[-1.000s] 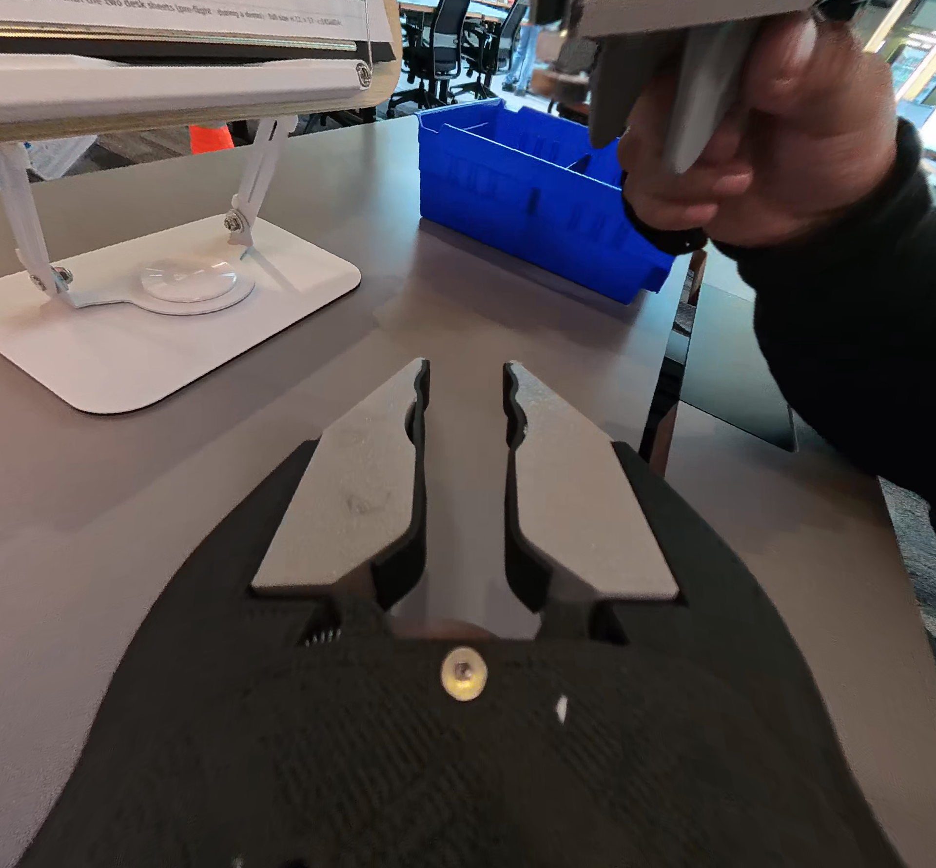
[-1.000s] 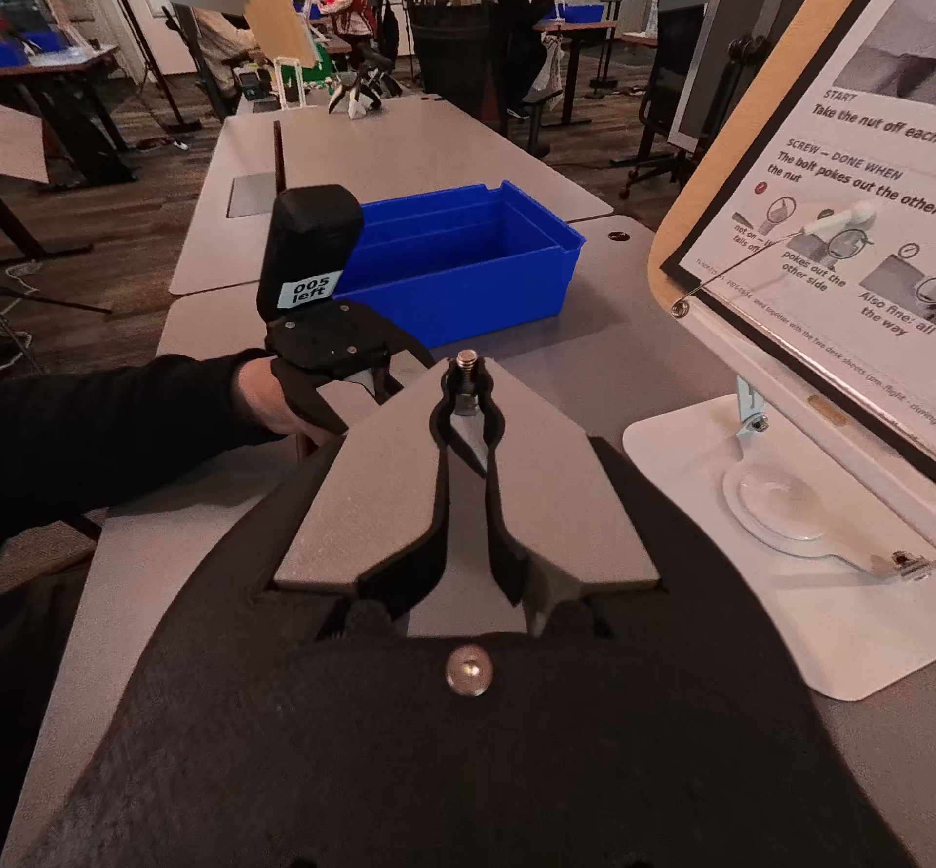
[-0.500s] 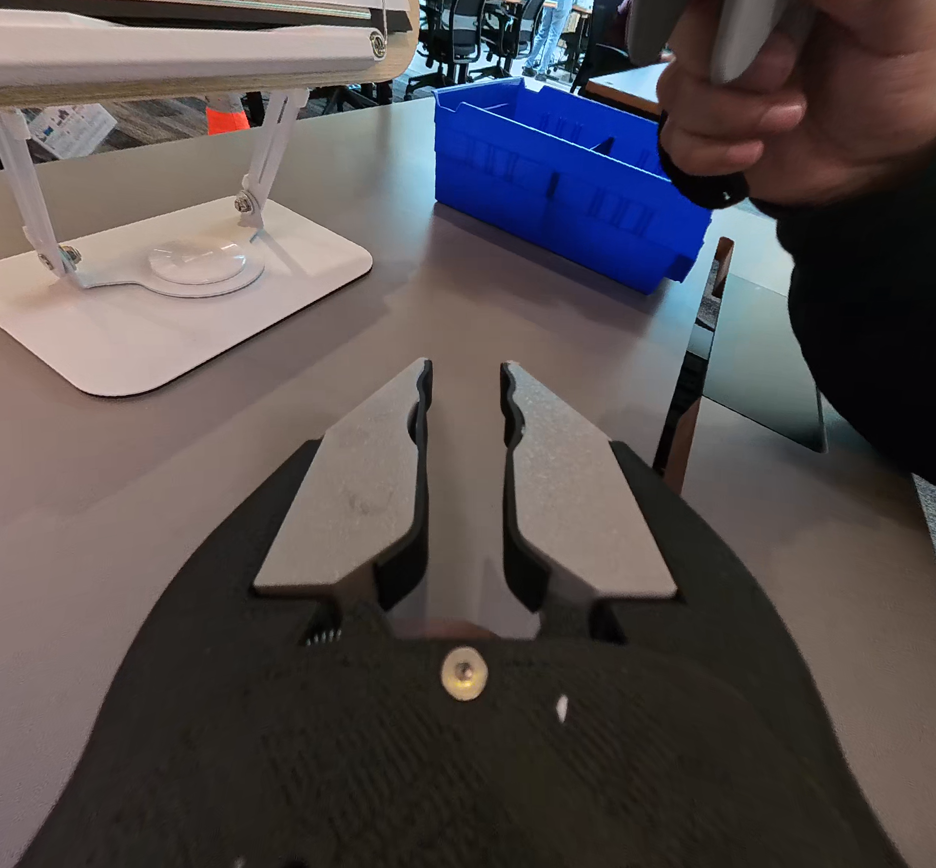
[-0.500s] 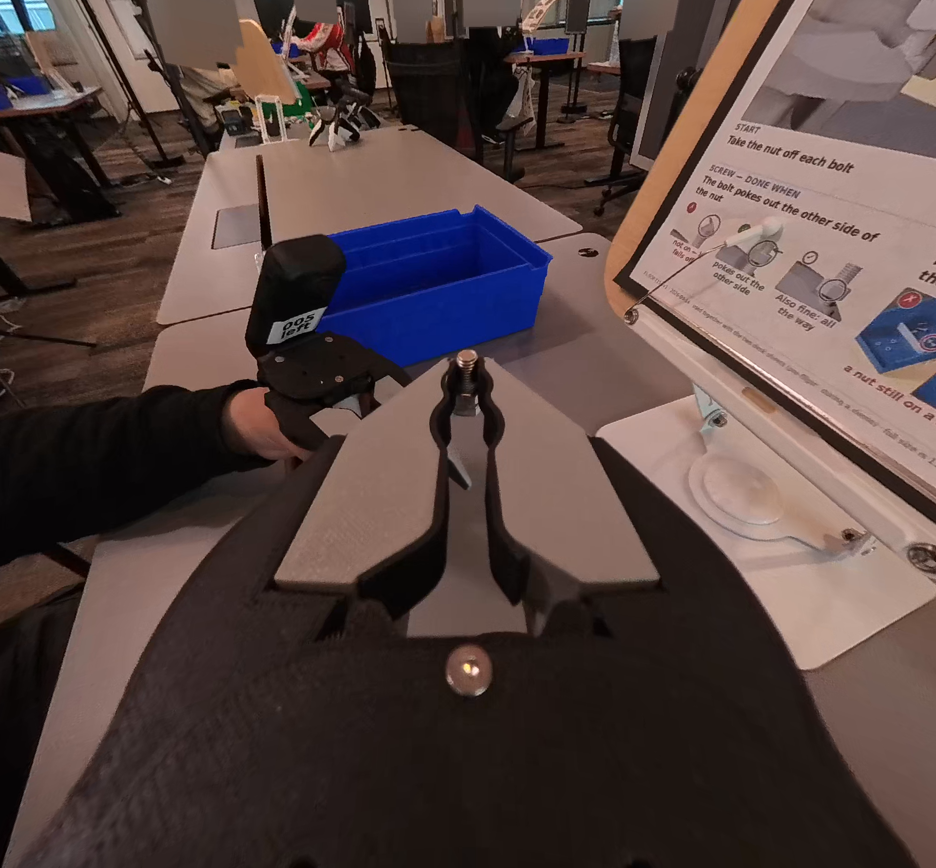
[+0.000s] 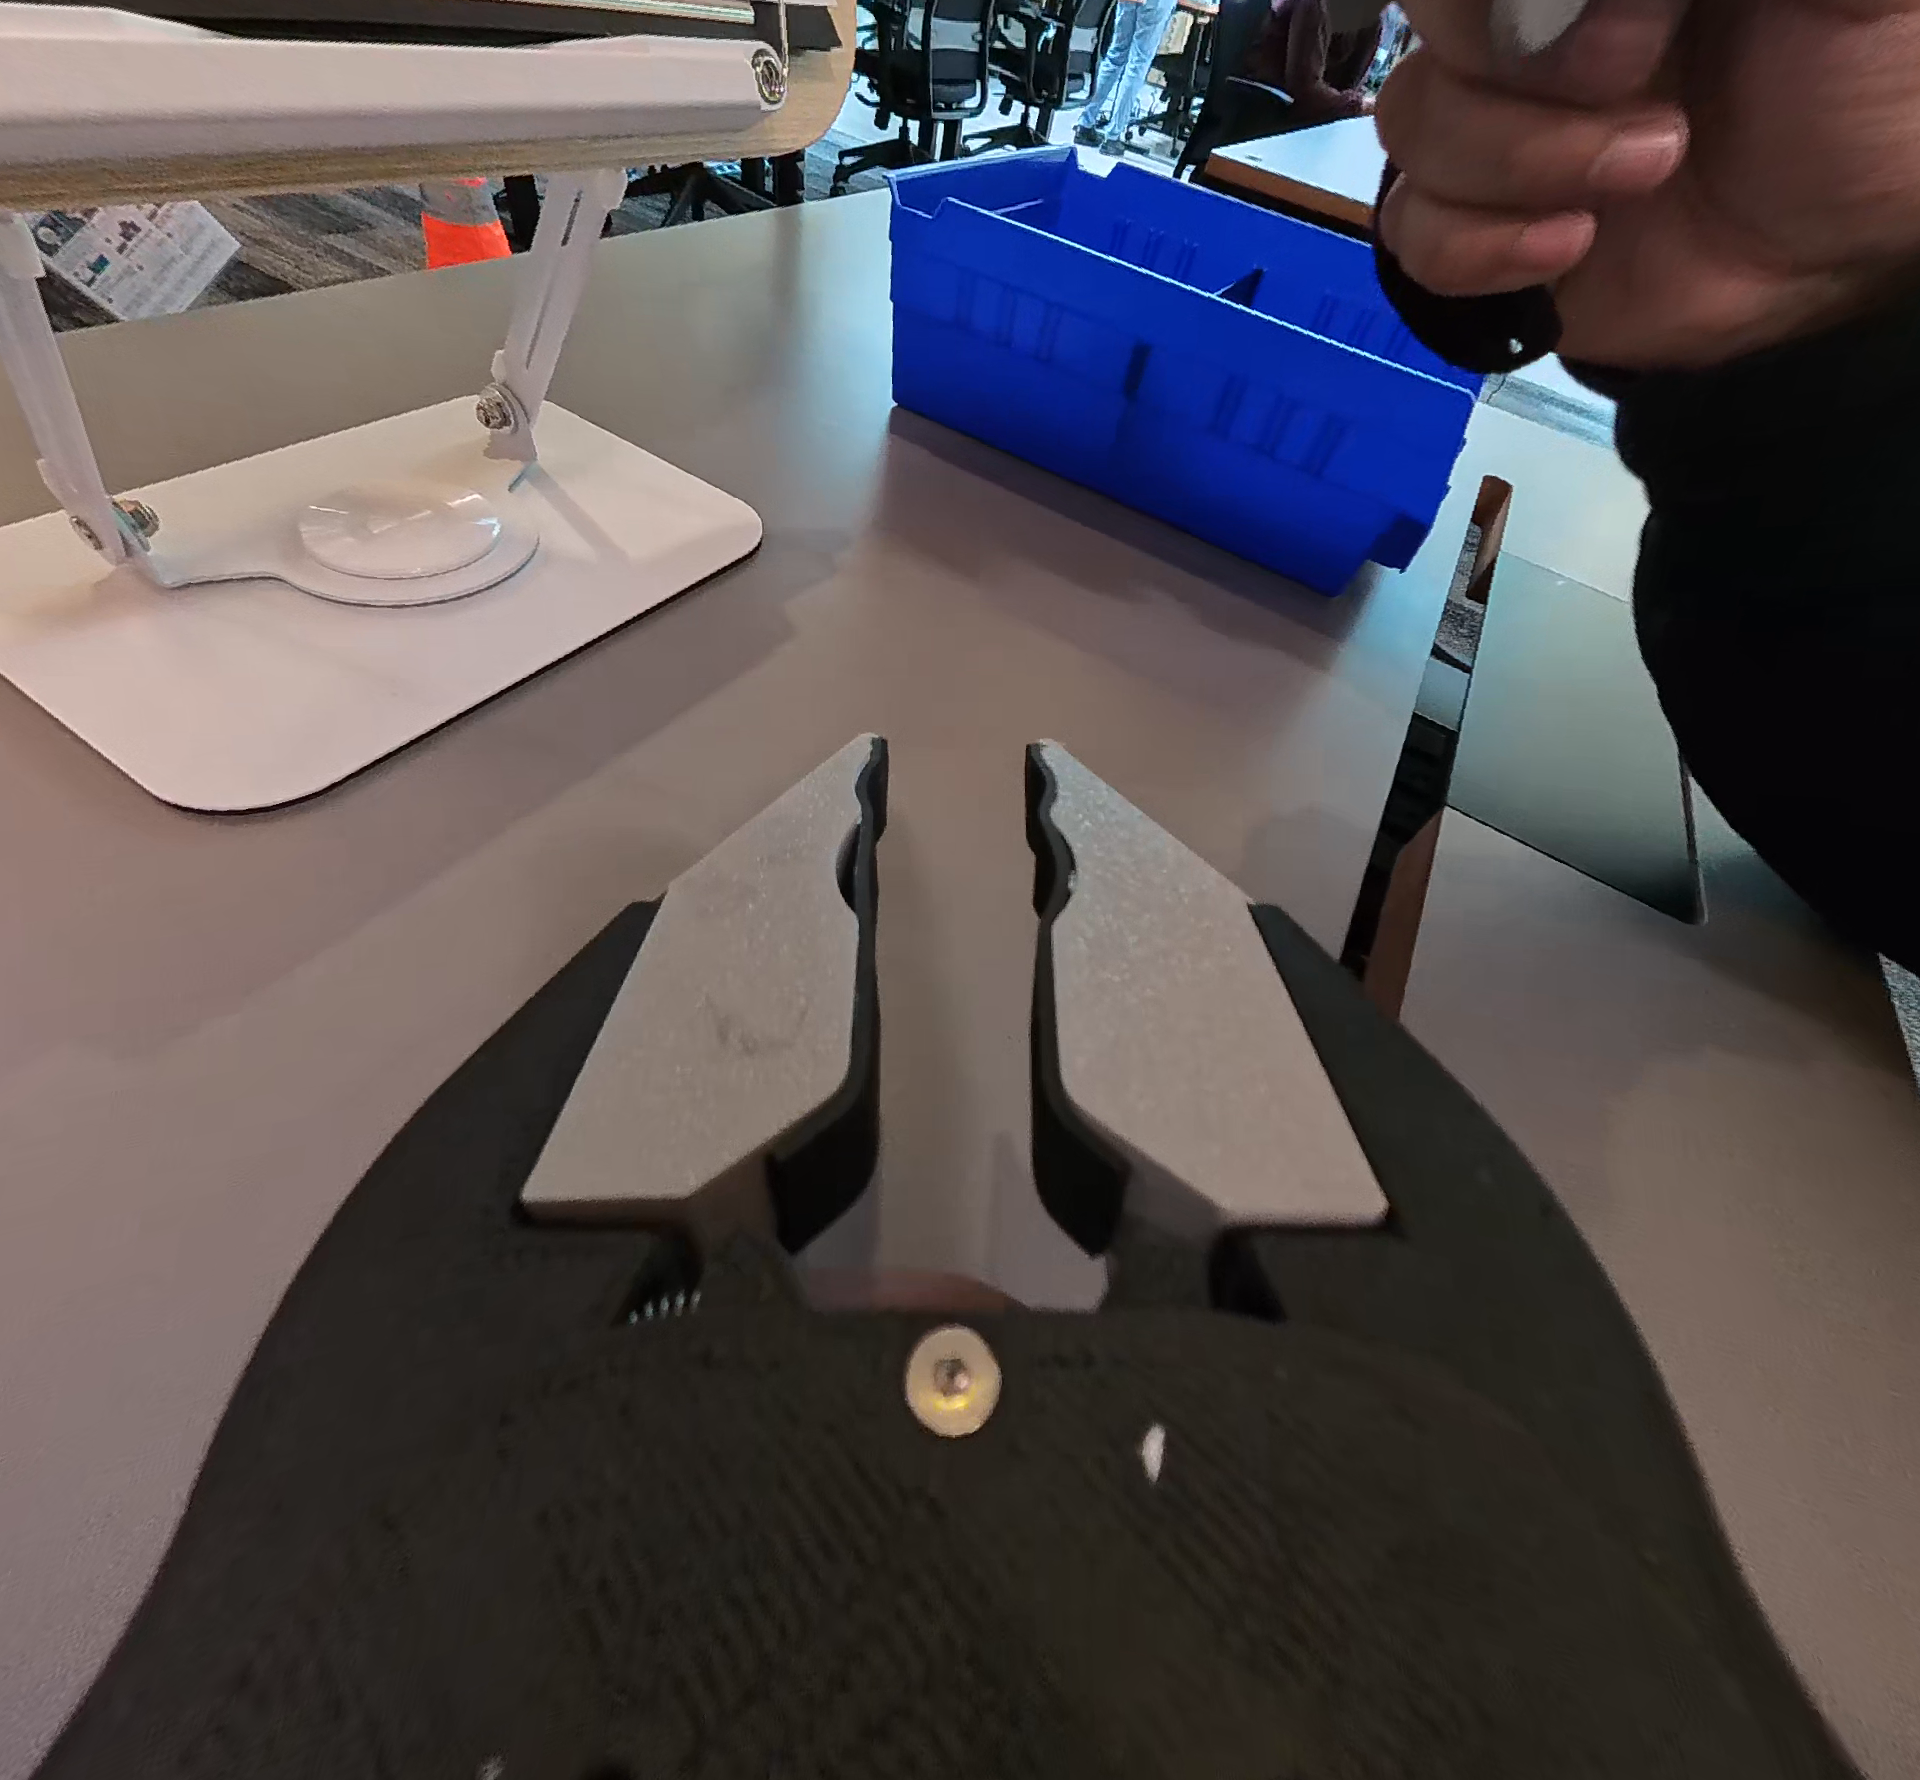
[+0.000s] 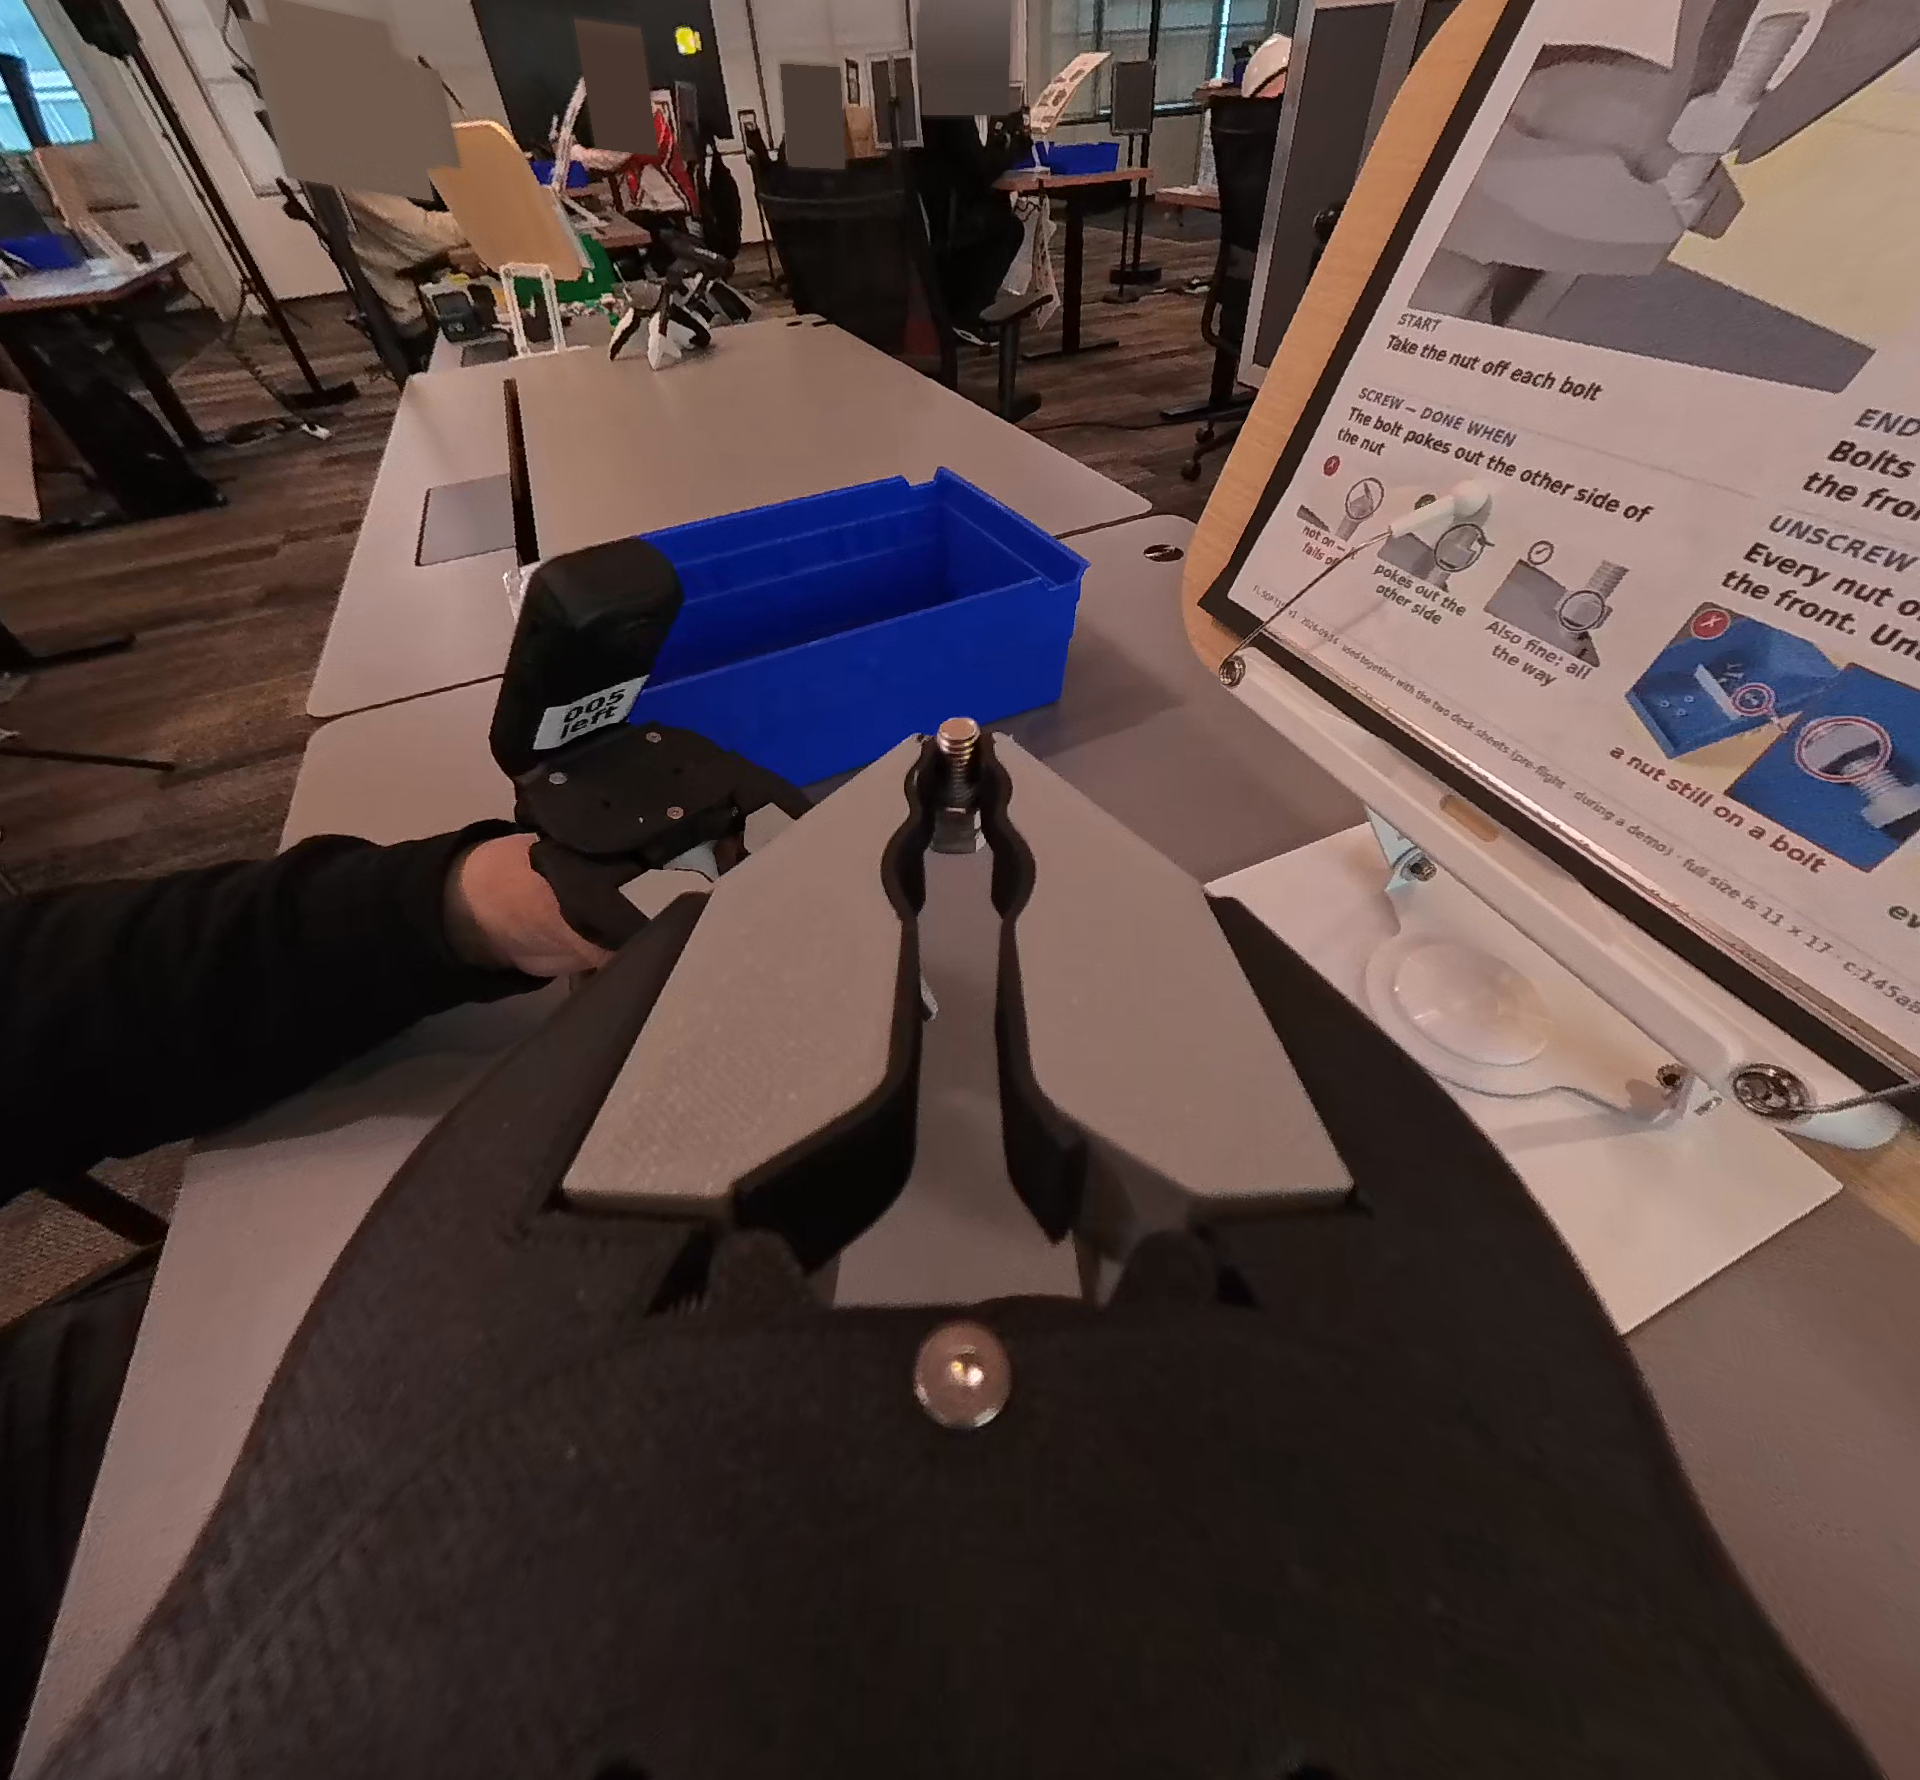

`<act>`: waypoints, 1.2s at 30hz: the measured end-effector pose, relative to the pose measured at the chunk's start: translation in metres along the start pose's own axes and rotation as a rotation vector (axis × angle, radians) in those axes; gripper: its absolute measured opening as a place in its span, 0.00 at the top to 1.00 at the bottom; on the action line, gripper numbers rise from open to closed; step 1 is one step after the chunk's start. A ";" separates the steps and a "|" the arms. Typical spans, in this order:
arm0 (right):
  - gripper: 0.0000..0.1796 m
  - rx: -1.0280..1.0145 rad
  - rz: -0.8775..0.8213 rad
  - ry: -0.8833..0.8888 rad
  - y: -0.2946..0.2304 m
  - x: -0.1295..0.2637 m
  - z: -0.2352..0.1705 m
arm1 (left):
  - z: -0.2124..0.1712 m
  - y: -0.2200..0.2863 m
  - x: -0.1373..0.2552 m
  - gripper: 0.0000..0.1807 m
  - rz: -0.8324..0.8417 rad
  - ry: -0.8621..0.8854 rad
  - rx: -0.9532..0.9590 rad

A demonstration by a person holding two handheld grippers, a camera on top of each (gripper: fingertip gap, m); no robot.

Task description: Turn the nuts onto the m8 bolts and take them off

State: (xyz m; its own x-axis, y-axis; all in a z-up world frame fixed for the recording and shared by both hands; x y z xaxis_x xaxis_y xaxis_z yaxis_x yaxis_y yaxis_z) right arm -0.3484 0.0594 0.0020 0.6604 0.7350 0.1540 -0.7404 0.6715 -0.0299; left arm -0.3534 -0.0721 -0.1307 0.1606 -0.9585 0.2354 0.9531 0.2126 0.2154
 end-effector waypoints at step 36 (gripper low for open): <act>0.98 -0.020 0.021 -0.019 -0.002 -0.006 -0.006 | -0.001 0.000 -0.001 0.87 -0.009 0.000 0.003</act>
State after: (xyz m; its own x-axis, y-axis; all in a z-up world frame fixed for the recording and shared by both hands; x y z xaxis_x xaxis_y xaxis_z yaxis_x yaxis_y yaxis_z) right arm -0.3500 0.0539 -0.0048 0.6418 0.7474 0.1716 -0.7516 0.6575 -0.0528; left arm -0.3530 -0.0714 -0.1313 0.1523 -0.9604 0.2334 0.9536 0.2048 0.2206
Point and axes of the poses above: each gripper's, where its closed fingertips meet, x back along the fingers, z out of its top, y = z × x across the jaws, the point moved 6 cm from there along x, back along the fingers, and after that the axes turned 9 degrees about -z, right-handed, at the moved point
